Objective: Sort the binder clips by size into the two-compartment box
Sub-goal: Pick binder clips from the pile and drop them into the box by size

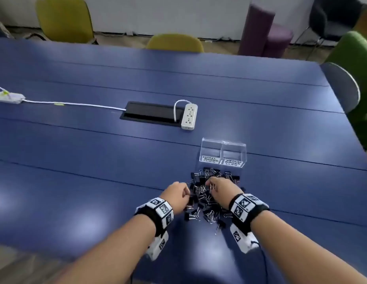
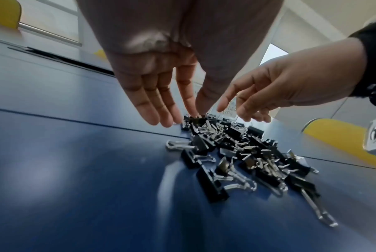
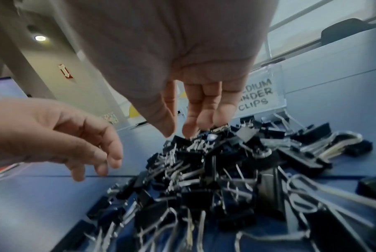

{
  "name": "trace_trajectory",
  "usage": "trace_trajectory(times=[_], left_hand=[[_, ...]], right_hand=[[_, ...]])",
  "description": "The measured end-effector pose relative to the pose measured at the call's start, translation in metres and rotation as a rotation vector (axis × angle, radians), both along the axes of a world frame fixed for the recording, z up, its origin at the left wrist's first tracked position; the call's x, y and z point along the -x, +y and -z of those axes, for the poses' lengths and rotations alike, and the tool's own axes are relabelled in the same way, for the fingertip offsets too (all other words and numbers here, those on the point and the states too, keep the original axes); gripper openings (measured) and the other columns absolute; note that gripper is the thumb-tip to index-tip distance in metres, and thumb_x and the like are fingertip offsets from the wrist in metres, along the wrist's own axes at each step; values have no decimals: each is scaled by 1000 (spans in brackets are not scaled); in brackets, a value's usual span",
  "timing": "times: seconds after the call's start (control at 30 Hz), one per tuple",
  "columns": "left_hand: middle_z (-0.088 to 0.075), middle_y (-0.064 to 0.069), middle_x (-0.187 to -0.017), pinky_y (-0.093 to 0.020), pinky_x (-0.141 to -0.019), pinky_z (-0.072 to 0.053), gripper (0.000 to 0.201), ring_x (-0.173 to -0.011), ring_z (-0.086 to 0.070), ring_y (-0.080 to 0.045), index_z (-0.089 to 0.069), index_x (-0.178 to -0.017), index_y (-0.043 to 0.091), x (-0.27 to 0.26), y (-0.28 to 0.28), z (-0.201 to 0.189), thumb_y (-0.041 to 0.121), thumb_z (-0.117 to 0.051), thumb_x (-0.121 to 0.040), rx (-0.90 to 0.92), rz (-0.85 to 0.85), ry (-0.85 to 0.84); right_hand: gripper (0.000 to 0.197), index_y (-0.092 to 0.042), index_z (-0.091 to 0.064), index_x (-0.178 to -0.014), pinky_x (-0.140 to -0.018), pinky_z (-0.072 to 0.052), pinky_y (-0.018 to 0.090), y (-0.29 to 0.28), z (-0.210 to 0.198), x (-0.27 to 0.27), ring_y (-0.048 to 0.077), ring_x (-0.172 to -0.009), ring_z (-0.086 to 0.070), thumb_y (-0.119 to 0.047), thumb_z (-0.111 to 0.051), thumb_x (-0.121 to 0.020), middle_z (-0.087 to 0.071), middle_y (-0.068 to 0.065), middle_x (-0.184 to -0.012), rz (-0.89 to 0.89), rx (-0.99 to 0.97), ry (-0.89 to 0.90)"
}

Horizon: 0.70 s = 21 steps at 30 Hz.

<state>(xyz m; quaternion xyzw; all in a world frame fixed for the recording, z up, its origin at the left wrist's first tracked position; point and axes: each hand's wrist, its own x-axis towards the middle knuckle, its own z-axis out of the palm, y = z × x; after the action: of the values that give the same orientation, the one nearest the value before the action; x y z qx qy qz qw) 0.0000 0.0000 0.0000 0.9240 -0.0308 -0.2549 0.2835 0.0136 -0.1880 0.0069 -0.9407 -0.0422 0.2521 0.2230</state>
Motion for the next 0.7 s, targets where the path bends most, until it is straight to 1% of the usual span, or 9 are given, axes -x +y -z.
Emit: trace_trajectory(times=[0.07,0.13,0.2,0.27,0.37,0.47,0.53,0.63,0.7], left_hand=[[-58,-8,-111,-27,-91,-44,17,-102,-59,-25,-62,-101,14,-7,2,9,13,-54,-86,-21,-27,-10],[-57,-8,-114,-31,-95,-45,20,-104,-58,-26,-60,-105,14,-13,7,15,12,-55,-85,-43,-41,-9],[-57,-8,-114,-32,-95,-47,23,-103,-59,-26,-60,-106,14,-14,10,19,11,-56,-83,-41,-22,8],[-59,-9,-114,-32,-95,-48,25,-102,-60,-26,-61,-107,13,-15,11,22,10,-58,-82,-30,0,8],[-60,-8,-112,-32,-93,-49,27,-100,-61,-24,-63,-108,12,-14,11,23,8,-58,-82,0,21,13],[-61,-8,-108,-31,-91,-49,26,-97,-61,-24,-64,-106,13,-9,10,26,6,-56,-82,20,25,-12],[-61,-8,-106,-31,-89,-49,23,-96,-61,-24,-64,-105,13,-8,6,26,11,-60,-82,12,32,-22],[-60,-10,-107,-36,-88,-51,22,-98,-60,-27,-63,-103,13,-8,-1,25,21,-64,-82,-26,74,-28],[-59,-11,-106,-40,-88,-51,17,-99,-59,-29,-61,-99,12,-9,-3,24,16,-59,-83,-30,59,-73]], right_hand=[[28,-30,-55,-115,-79,-54,33,3,10,-4,19,-83,-60,-19,-49,-90,-64,4,-109,-36,63,-16],[27,-25,-55,-117,-88,-52,36,0,11,-3,23,-98,-60,-22,-49,-91,-61,6,-116,-31,108,3],[23,-22,-57,-111,-86,-53,36,-9,16,-2,24,-95,-61,-21,-49,-90,-62,6,-113,9,127,10],[18,-26,-58,-103,-81,-56,39,-17,17,-3,22,-84,-62,-22,-50,-88,-64,4,-104,60,119,-30],[18,-23,-60,-104,-77,-56,38,-15,15,-8,15,-72,-55,-19,-52,-88,-57,-3,-87,83,41,-58],[18,-18,-63,-103,-86,-51,34,9,10,-10,13,-80,-50,-15,-55,-87,-52,-4,-92,-9,-29,-108],[19,-15,-63,-103,-89,-49,34,27,13,-11,17,-87,-53,-13,-57,-84,-53,-1,-97,-52,-59,-119],[25,-13,-60,-107,-93,-49,39,42,25,-13,26,-107,-55,-15,-60,-82,-55,6,-114,-93,-8,-81],[24,-11,-60,-105,-93,-48,40,45,30,-13,27,-110,-53,-19,-62,-82,-53,9,-115,-101,25,-71]])
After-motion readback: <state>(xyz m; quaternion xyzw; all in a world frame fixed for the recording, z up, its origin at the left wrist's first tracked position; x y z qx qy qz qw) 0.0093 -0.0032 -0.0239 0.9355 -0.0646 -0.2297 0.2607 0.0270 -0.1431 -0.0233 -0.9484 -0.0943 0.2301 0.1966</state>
